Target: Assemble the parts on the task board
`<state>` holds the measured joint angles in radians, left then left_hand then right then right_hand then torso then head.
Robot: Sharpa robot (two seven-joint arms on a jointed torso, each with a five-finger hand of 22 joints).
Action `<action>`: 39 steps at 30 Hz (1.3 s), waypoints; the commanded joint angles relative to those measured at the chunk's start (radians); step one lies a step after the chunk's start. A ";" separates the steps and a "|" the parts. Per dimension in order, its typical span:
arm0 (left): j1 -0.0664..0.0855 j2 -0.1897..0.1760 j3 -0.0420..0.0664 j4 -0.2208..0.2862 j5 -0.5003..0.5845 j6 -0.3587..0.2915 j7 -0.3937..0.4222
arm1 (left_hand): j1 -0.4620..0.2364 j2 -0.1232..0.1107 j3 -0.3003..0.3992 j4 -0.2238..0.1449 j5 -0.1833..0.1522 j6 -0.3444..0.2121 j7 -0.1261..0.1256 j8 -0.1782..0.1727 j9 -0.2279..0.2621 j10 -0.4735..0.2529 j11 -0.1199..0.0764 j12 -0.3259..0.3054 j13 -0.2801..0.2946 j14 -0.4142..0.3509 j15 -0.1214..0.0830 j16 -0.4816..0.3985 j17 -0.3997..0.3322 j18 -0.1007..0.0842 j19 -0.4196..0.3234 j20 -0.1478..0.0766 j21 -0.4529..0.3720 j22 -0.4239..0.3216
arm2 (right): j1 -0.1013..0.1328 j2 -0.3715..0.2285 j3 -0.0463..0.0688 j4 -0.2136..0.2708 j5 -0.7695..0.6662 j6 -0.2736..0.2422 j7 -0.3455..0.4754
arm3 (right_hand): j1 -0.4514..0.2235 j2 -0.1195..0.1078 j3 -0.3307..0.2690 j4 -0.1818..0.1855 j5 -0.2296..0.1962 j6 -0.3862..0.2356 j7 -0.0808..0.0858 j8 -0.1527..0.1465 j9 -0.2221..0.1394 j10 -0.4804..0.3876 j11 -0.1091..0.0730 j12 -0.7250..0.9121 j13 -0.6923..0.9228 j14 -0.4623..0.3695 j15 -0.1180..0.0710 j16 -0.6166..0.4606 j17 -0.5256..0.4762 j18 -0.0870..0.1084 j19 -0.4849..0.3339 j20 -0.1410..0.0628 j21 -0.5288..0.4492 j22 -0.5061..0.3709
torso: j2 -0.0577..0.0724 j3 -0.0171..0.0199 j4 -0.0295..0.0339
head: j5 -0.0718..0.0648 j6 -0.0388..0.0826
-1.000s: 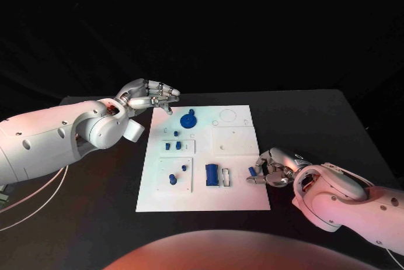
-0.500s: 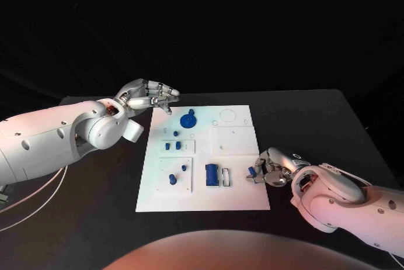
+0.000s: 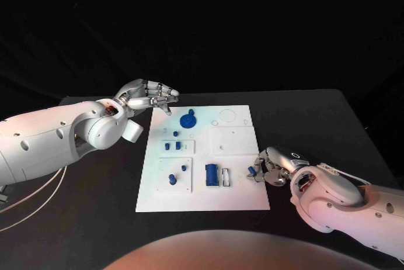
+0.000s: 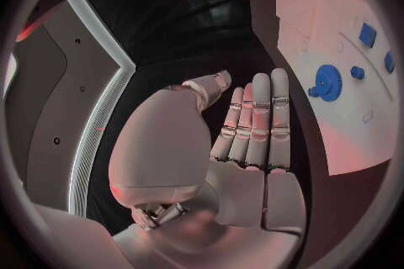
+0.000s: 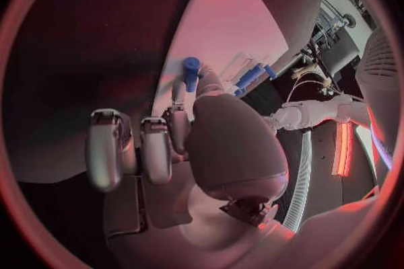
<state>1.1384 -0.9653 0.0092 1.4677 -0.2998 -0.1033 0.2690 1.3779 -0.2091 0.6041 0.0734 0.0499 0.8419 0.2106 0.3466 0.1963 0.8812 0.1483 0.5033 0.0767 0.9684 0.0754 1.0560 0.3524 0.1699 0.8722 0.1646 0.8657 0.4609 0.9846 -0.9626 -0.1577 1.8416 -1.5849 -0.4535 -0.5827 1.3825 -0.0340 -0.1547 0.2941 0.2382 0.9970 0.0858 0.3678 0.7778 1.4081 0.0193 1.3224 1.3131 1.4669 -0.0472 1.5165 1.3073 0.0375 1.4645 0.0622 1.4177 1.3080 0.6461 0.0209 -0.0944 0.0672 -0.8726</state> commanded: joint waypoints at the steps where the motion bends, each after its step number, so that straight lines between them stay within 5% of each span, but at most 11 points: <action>1: 0.001 0.001 0.001 0.003 -0.007 0.011 0.004 | -0.008 -0.002 0.001 0.004 0.005 -0.008 0.002 0.006 -0.001 -0.009 0.001 0.004 -0.001 -0.005 0.000 0.001 0.000 0.014 -0.002 0.005 -0.003 -0.001 | -0.004 -0.001 -0.003 -0.007 -0.051 0.016 -0.039 | 0.011 0.011 -0.008 -0.001 -0.004 0.015 -0.003 0.003 -0.357 0.022 -0.012 0.008 0.032 0.086 -0.009 0.007 0.186 -0.010 0.065 -0.009 0.009 0.227 | 0.000 0.0005 0.0001 | -0.001 0.000; 16: 0.001 0.000 0.001 0.004 -0.011 0.011 0.001 | -0.007 -0.003 0.001 0.003 0.005 -0.008 0.002 0.007 -0.001 -0.009 0.001 0.005 -0.001 -0.005 0.000 0.001 0.000 0.014 -0.001 0.005 -0.004 -0.002 | -0.004 0.002 -0.003 -0.001 -0.061 0.020 -0.041 | 0.009 0.010 -0.031 -0.001 -0.005 0.041 -0.011 0.010 -0.359 0.034 -0.019 0.027 0.052 0.088 -0.015 0.012 0.193 -0.014 0.071 -0.014 0.028 0.232 | 0.000 0.0007 -0.0002 | -0.001 0.000; 31: 0.001 0.002 0.001 0.004 -0.013 0.011 -0.001 | -0.007 -0.003 0.001 0.003 0.005 -0.008 0.002 0.007 -0.001 -0.009 0.001 0.005 -0.001 -0.005 0.000 0.001 0.000 0.014 -0.001 0.005 -0.004 -0.002 | 0.002 -0.010 -0.001 0.048 0.040 -0.098 -0.017 | 0.003 0.006 -0.045 -0.001 -0.005 0.046 -0.013 0.013 -0.357 0.041 -0.020 0.038 0.063 0.089 -0.017 0.015 0.198 -0.017 0.075 -0.016 0.044 0.236 | 0.000 0.0004 -0.0009 | -0.002 0.000; 39: 0.001 0.002 0.001 0.004 -0.013 0.010 -0.002 | -0.007 -0.003 0.001 0.003 0.005 -0.008 0.002 0.007 -0.001 -0.009 0.001 0.005 -0.001 -0.005 0.000 0.001 0.000 0.014 -0.001 0.005 -0.004 -0.002 | 0.018 -0.013 0.000 0.052 0.079 -0.107 -0.016 | 0.001 0.003 -0.050 -0.001 -0.005 0.048 -0.013 0.014 -0.355 0.044 -0.021 0.042 0.067 0.090 -0.017 0.017 0.200 -0.018 0.077 -0.017 0.049 0.237 | 0.000 -0.0002 0.0005 | -0.001 0.000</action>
<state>1.1384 -0.9650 0.0092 1.4691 -0.3109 -0.1034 0.2642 1.3779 -0.2091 0.6041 0.0733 0.0499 0.8416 0.2111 0.3466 0.1964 0.8812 0.1484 0.5026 0.0767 0.9684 0.0754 1.0560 0.3524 0.1700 0.8721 0.1645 0.8658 0.4602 1.0026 -0.9753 -0.1575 1.8943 -1.5401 -0.5406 -0.6026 1.3900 -0.0265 -0.2011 0.2939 0.2382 1.0361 0.0714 0.3790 0.4213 1.4239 0.0214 1.3611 1.3133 1.4651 -0.0591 1.5280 1.3081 0.0375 1.4679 0.0518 1.4619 1.3076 0.6460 0.0208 -0.0947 0.0645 -0.8726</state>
